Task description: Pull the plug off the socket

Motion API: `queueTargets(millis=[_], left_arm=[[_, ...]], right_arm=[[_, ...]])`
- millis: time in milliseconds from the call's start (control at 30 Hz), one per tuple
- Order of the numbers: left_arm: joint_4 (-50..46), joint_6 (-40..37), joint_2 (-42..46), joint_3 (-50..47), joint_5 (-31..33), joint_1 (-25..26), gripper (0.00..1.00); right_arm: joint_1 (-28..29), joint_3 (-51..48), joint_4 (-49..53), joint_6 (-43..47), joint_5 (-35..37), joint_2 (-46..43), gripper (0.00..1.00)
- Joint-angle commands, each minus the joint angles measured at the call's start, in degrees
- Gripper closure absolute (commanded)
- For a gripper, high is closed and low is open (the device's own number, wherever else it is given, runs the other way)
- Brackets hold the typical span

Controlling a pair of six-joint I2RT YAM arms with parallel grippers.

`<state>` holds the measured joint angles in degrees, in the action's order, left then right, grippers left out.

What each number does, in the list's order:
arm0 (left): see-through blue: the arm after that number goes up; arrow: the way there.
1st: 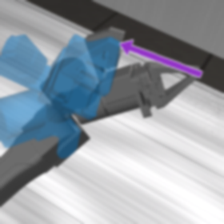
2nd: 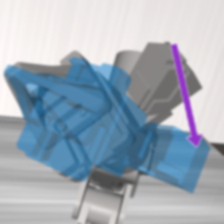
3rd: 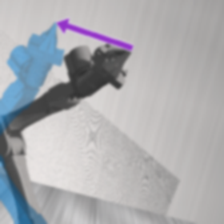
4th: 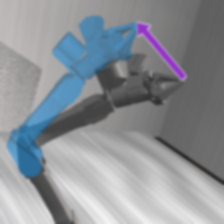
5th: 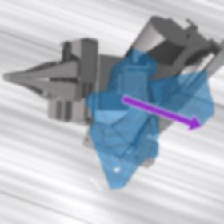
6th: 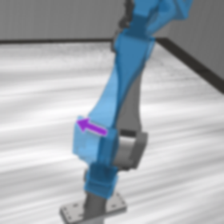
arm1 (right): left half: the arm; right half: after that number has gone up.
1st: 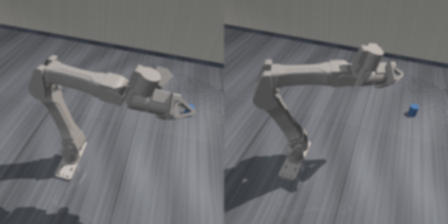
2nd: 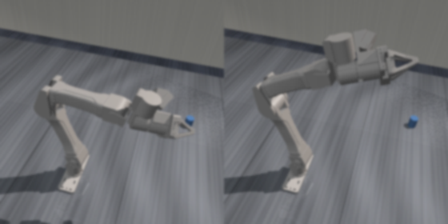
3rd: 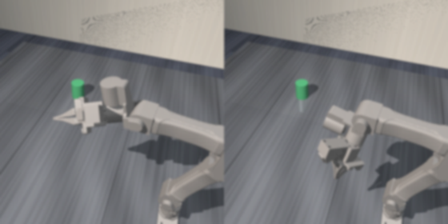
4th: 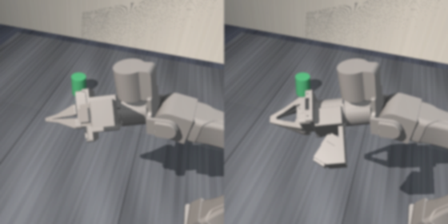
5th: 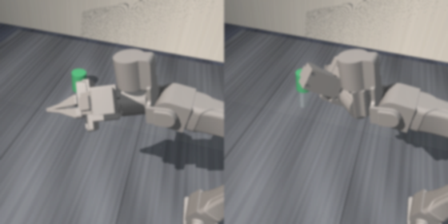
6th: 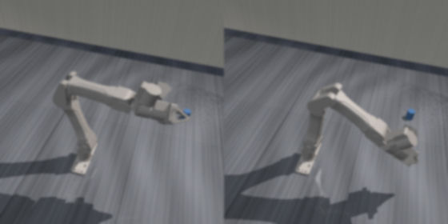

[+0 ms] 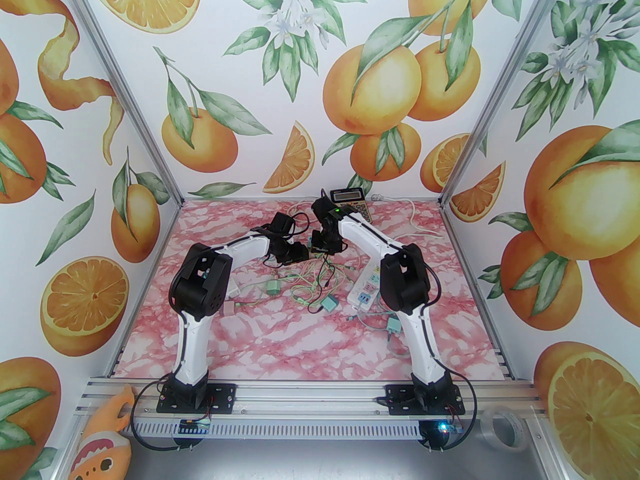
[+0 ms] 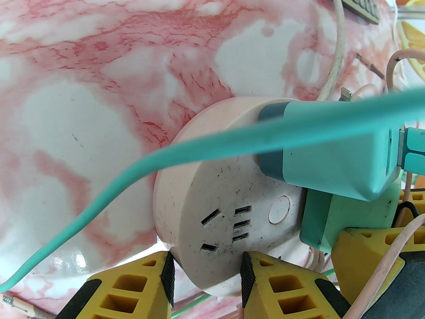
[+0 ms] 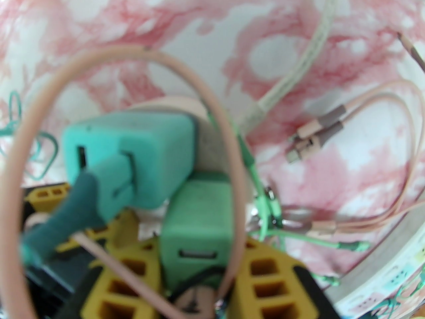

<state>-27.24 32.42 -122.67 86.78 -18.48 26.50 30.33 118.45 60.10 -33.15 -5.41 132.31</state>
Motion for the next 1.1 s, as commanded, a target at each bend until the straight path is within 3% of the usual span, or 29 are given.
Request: queueTargets(millis=[0, 167, 367, 500, 767, 900, 1067], left_arm=[[-7.82, -1.58, -7.41, -3.13, 5.65, 0.92, 0.83], [-8.34, -1.74, -7.81, -2.54, 5.47, 1.01, 0.83], [-8.61, -1.87, -7.7, -2.49, 5.66, 1.09, 0.83], [-8.53, -1.84, -7.72, -2.58, 5.65, 1.08, 0.83], [-9.05, -2.22, -7.73, -2.32, 5.66, 1.08, 0.84], [-8.96, -2.34, -7.75, -2.24, 5.48, 1.1, 0.84], [-8.97, -2.28, -7.94, -1.81, 5.21, 1.05, 0.84]], right_arm=[[5.25, 9.37, 5.35, 3.6, 2.43, 2.27, 0.76], [10.39, 16.16, 12.46, 7.42, 8.42, 7.96, 0.76], [11.07, 14.71, 11.61, 7.52, 9.15, 7.25, 0.77], [8.33, 13.19, 10.28, 6.42, 7.03, 5.15, 0.78], [0.28, -1.14, -2.67, 0.07, -4.01, -3.66, 0.77], [1.32, 2.58, 0.08, 1.58, -2.39, -1.8, 0.77], [6.68, 12.42, 8.64, 5.09, 4.52, 3.94, 0.77]])
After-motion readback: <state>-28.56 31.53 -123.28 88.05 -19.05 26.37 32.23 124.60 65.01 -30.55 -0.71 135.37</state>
